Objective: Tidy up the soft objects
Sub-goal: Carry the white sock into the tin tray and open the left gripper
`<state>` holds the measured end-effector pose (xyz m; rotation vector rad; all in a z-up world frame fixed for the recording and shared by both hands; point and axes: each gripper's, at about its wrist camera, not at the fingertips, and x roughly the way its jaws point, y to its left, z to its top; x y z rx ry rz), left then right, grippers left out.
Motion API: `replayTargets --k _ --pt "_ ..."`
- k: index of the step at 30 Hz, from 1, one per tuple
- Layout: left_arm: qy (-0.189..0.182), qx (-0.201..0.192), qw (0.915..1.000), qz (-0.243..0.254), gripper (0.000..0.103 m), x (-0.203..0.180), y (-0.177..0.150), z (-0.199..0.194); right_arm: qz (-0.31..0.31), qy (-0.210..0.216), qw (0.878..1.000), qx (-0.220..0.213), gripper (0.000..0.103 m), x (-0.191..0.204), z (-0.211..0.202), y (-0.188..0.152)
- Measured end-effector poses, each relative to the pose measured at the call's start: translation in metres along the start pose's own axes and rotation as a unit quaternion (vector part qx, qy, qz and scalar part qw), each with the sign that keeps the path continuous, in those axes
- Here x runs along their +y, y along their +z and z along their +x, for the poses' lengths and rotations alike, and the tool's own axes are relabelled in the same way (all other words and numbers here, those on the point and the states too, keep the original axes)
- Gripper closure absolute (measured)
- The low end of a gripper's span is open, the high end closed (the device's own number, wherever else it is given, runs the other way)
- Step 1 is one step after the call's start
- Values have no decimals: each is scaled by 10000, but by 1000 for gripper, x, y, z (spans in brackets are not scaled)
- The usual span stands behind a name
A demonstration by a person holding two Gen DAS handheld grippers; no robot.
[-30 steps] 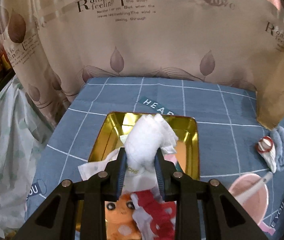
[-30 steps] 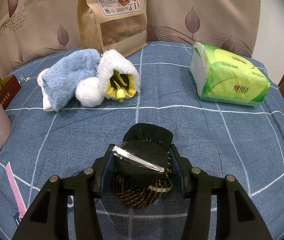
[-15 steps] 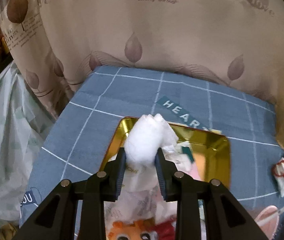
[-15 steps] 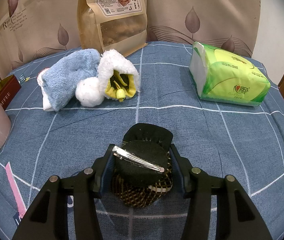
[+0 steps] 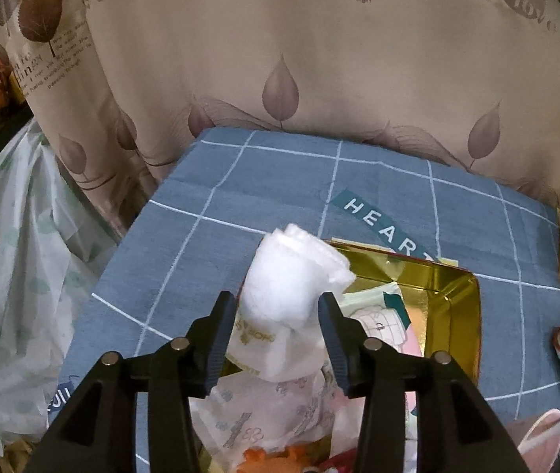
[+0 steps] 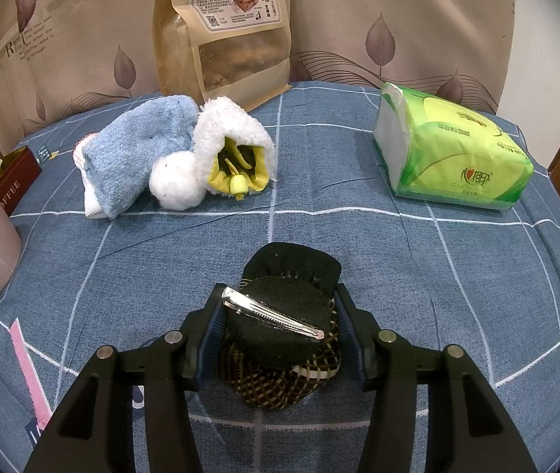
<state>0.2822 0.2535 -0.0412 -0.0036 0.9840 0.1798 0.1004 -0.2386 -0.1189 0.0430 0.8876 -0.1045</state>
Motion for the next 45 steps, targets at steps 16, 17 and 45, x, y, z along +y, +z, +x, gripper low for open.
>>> replayTargets --k 16,17,45 --pt "-436 -357 9984 -45 57 -4 1 -24 -4 4 10000 1 54 0 0 0" --pt "-529 -318 9981 -43 57 -7 1 -20 -2 7 10000 1 54 0 0 0" --pt "-462 -442 9978 -170 48 18 -34 -79 -37 -11 10000 1 53 1 1 0"
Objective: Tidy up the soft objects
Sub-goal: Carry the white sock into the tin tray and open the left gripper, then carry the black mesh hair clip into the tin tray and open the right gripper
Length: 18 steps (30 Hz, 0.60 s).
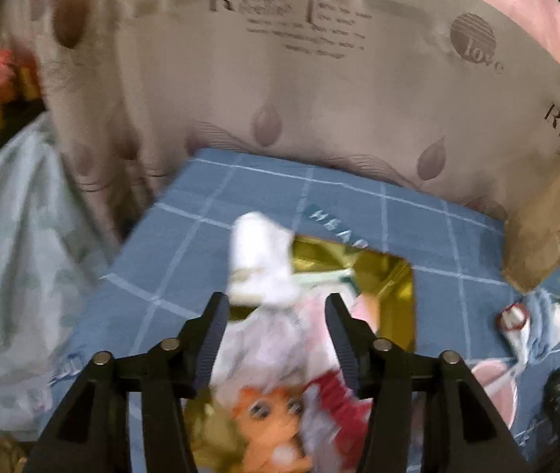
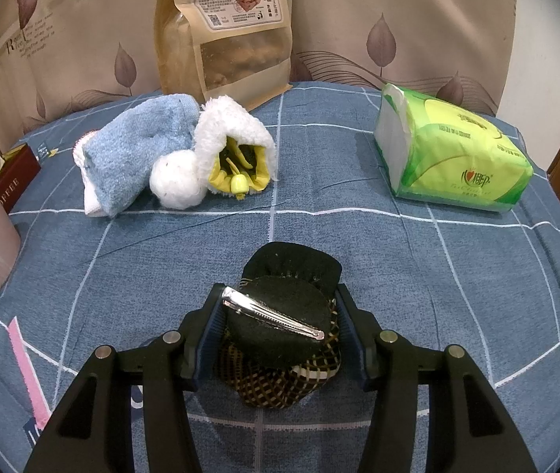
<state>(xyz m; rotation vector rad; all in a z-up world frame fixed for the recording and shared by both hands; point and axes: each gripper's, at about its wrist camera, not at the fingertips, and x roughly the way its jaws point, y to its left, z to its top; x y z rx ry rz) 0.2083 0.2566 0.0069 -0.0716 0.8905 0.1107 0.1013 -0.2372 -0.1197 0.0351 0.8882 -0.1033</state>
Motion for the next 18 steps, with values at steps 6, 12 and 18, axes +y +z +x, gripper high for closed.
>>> replayTargets --k 6,12,18 --pt "681 -163 9975 -136 47 22 -50 -31 -41 6 10000 -18 59 1 -1 0" --pt "1159 -180 9930 -98 47 32 -95 -41 -122 -21 9999 -51 63 1 -2 -1" --pt "1106 -400 9928 -229 44 36 -108 -52 -171 -55 9998 -53 70 8 -8 0"
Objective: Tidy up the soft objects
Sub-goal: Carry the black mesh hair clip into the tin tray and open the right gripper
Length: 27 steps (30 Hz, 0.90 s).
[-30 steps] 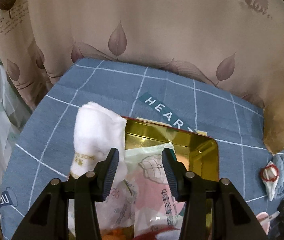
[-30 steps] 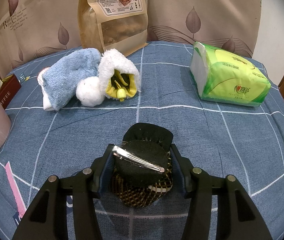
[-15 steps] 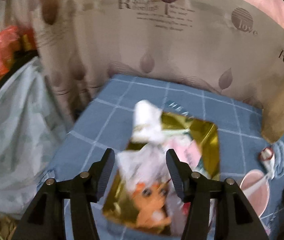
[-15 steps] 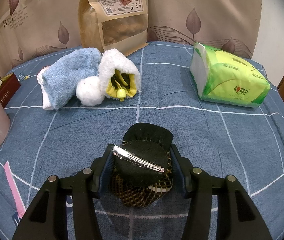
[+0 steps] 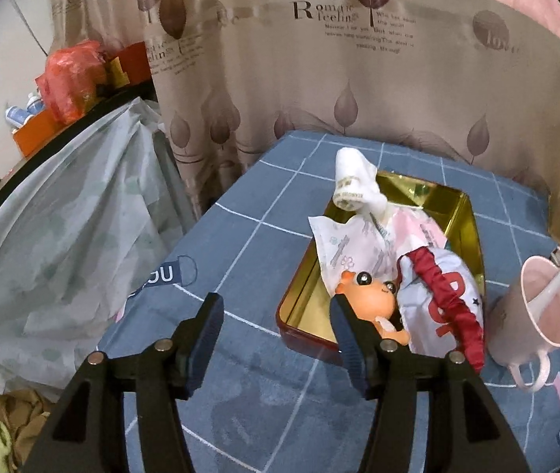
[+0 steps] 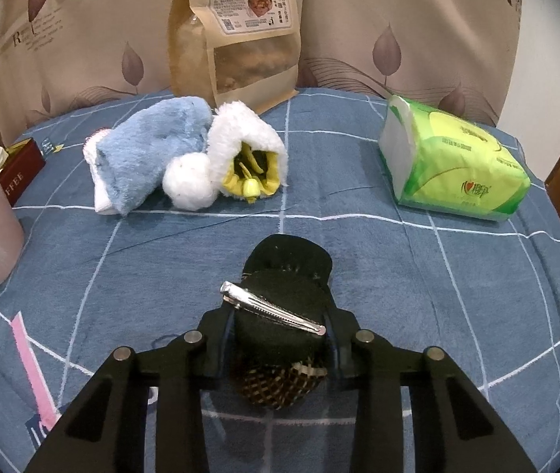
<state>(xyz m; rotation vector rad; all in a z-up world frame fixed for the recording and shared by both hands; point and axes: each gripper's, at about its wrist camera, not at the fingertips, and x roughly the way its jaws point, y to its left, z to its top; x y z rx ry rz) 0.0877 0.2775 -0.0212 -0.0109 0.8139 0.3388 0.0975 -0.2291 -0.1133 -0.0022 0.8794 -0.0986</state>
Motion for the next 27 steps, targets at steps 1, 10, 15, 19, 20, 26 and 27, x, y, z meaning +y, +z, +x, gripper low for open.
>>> replayTargets --k 1,10,15,19,20,26,27 --pt "47 -52 10000 10 44 0 -1 0 -23 -5 10000 -5 70 2 -2 1" --pt "173 -94 9998 -74 44 2 -3 3 -363 380 9973 -512 70 51 -50 45" --pt "233 -66 9993 -295 44 14 -2 6 -737 938 9902 -723 70 104 -71 76" --pt "264 -52 9984 -491 44 25 -2 9 -1094 1334 9826 -686 70 155 -75 92" --pt "257 -45 9983 -526 44 28 -2 10 -1201 1415 9803 -675 70 168 -76 95" --pt "220 -17 9968 -775 44 39 -2 12 -1672 1779 9682 -547 70 239 -69 116" --pt "208 -14 9965 -813 44 40 -2 12 -1717 1825 9668 -500 70 250 -66 118"
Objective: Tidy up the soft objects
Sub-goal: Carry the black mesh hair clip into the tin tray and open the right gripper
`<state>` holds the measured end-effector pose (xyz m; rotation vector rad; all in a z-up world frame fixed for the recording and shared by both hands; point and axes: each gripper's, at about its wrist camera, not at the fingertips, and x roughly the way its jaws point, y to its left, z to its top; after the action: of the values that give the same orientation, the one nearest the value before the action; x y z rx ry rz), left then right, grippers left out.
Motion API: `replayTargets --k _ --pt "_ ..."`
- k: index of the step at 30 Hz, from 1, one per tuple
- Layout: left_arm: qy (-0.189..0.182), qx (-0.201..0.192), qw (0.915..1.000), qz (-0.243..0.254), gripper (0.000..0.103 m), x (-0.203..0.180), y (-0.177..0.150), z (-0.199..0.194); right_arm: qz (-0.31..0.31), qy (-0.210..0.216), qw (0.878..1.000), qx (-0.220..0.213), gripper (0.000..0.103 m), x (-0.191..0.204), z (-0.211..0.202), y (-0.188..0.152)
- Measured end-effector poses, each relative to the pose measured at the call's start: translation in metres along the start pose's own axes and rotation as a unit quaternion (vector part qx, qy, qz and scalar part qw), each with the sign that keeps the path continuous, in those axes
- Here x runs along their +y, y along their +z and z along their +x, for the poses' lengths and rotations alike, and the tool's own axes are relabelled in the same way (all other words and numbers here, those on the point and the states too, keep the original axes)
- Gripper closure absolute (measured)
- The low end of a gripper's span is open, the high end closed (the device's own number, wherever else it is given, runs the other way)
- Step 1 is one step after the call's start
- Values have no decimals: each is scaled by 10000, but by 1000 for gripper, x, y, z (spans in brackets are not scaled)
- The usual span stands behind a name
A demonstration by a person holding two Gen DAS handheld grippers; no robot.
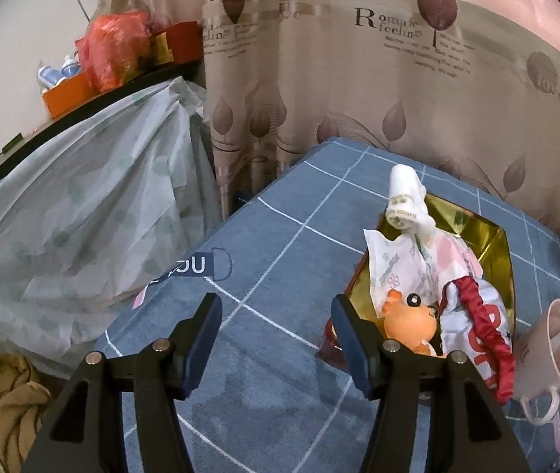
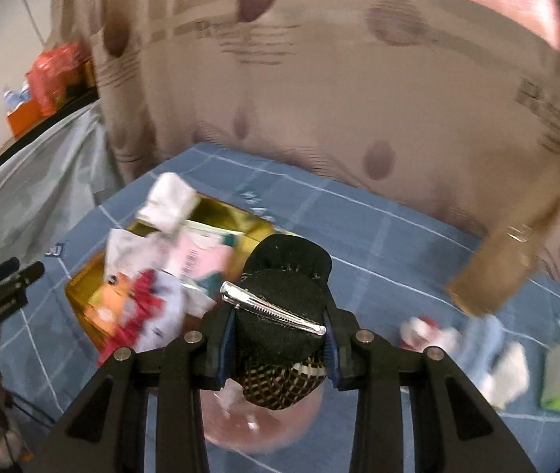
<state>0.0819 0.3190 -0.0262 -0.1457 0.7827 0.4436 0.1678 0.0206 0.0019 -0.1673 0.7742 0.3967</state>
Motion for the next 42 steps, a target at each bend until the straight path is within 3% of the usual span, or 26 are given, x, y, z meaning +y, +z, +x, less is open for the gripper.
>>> replayTargets --k 10,22,25,29,37,42 --pt "-39 17 10000 -84 44 5 1 4 -85 357 9977 570 69 51 74 33" --pt "-178 106 9995 -228 44 9 0 10 -67 311 9954 909 64 50 122 46" --pt "-170 118 9995 -243 44 10 1 11 55 443 9936 1037 59 49 130 45" --pt "-158 140 9996 -199 44 9 1 11 75 501 9934 1031 44 49 126 45" --pt "-190 37 9996 -192 44 8 0 6 96 628 9958 666 40 47 83 49" --pt "-189 27 9996 -209 44 9 -1 5 129 555 9975 429 40 30 42 33"
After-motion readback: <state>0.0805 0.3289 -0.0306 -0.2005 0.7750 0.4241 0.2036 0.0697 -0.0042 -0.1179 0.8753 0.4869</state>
